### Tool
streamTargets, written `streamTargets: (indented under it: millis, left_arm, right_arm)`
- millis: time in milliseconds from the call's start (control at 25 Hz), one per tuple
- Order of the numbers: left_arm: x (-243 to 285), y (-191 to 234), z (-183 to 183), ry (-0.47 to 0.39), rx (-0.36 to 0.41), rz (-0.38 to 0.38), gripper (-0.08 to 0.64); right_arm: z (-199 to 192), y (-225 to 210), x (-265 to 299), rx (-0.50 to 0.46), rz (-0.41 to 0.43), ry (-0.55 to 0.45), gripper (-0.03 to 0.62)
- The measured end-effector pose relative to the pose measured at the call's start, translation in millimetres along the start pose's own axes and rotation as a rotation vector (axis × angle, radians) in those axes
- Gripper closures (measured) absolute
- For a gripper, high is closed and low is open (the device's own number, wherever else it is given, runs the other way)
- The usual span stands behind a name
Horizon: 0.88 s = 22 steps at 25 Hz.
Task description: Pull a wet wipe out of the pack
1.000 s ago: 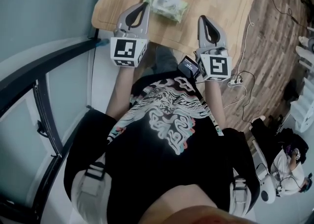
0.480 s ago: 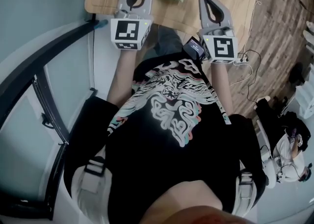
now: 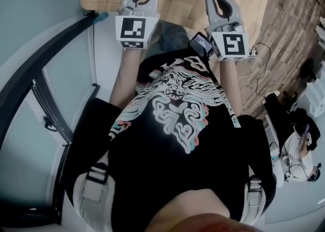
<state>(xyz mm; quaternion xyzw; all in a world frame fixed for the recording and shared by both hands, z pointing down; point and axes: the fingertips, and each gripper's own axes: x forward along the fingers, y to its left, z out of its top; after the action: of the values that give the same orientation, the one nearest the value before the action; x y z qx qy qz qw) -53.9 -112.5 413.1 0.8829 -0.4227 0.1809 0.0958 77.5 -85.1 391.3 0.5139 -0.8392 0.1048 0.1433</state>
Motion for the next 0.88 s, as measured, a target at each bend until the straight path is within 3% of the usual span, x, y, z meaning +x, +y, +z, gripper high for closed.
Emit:
streamTargets:
  millis: [400,880]
  left_arm:
    - [9.7,-10.3,-30.5,0.059,0.011,-0.030,0.574]
    - [32.3,-16.8,-43.3,0.081,0.034,-0.082,0.574]
  right_arm:
    - [-24.0,16.4,23.4,-0.027,0.098,0.051,0.592]
    - [-40.2,14.0,50.5,0.004,0.126,0.065,0.591]
